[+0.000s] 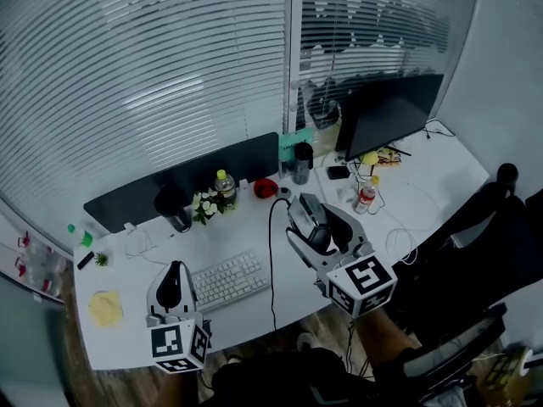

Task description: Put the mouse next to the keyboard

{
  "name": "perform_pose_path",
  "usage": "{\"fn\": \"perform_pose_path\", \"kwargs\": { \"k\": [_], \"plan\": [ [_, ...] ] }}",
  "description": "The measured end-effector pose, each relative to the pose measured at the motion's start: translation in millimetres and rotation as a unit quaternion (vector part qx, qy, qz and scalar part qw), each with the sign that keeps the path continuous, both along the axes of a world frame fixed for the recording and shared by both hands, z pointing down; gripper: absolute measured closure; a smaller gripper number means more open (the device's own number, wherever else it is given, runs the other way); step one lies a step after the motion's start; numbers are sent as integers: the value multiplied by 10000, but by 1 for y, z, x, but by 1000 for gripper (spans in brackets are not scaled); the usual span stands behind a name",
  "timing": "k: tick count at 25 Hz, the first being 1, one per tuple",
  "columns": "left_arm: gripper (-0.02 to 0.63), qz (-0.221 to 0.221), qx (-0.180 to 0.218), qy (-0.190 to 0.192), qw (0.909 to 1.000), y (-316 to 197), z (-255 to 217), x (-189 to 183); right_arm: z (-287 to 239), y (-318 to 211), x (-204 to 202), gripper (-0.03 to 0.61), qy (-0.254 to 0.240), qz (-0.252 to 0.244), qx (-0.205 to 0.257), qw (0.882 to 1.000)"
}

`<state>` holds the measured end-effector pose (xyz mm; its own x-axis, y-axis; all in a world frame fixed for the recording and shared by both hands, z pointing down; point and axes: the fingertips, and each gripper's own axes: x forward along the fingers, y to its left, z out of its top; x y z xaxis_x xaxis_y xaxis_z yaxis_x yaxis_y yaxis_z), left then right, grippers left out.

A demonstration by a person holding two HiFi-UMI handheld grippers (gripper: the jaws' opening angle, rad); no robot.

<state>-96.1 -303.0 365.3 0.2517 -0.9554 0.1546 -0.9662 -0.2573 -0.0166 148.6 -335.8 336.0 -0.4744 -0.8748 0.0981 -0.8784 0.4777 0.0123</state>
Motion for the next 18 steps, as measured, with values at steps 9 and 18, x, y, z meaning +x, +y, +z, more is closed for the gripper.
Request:
{"fn": "perform_pose_path", "kwargs": {
  "k": [9, 18],
  "plan": [
    [581, -326, -289, -106, 9990, 6, 25, 0, 47, -27, 11, 278, 53, -54, -444, 9990],
    [581, -500, -544, -44, 9973, 7, 65, -4, 128, -49, 8, 278, 338, -202, -1093, 9932]
  ]
}}
